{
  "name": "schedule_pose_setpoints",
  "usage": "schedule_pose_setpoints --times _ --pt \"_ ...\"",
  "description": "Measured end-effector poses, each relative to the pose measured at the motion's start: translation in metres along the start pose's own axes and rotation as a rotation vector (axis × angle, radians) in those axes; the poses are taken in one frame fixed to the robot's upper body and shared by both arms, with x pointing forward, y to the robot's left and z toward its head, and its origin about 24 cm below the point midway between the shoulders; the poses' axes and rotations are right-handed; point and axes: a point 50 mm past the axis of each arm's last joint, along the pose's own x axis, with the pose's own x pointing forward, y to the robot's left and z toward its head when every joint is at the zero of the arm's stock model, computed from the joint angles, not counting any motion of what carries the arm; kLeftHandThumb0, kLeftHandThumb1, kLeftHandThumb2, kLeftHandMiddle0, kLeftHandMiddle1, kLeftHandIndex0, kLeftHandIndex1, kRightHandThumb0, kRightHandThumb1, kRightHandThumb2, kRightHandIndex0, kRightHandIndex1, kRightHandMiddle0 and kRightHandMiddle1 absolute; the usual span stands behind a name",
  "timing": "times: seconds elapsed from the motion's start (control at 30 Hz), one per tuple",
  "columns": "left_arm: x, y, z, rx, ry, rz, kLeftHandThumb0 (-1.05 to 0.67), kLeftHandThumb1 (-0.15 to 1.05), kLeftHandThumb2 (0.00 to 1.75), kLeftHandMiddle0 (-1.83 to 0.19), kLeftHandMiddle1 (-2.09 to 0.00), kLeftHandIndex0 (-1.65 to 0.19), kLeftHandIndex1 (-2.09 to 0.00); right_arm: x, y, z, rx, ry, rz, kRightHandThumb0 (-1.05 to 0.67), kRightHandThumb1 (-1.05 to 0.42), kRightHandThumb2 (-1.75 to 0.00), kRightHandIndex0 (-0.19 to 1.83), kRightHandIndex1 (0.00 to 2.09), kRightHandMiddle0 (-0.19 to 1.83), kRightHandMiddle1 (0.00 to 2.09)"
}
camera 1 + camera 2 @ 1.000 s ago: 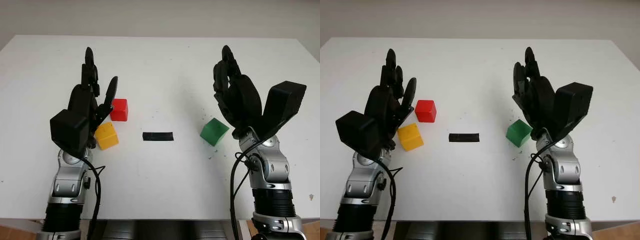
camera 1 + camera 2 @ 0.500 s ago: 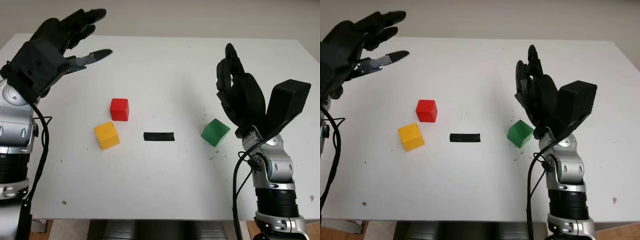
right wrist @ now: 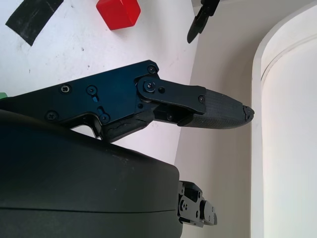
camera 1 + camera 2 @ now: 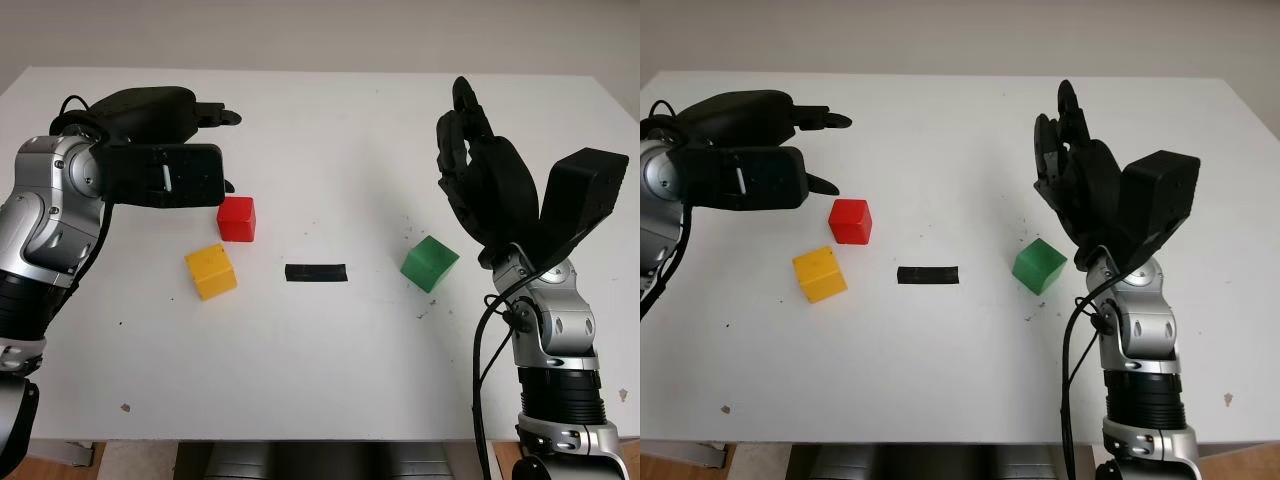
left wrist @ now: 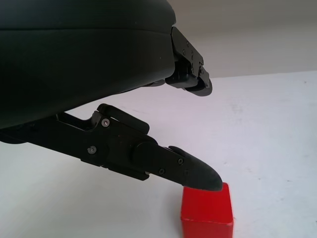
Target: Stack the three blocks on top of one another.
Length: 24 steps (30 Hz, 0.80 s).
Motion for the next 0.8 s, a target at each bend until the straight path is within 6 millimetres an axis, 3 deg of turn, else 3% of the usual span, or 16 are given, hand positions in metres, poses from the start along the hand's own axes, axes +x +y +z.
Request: schedule_pose_setpoints --times 0.4,0.8 --pt "0.005 -0.015 0.003 0.06 -0.017 -0.114 -0.86 0.99 0.06 -0.04 -0.04 -0.32 -0.08 0.0 -0.001 0.001 0.001 -0.011 -0.003 -0.77 -1.05 -0.62 -0.19 0.0 -0.19 0.0" --pt "0.015 -0.038 -0.008 0.039 0.03 -0.242 -0.93 1.02 0.06 -0.02 -0.05 -0.34 -0.07 0.0 -0.002 0.002 -0.005 -0.022 -0.021 -0.76 -1.05 -0.61 -0.19 0.0 -0.19 0.0"
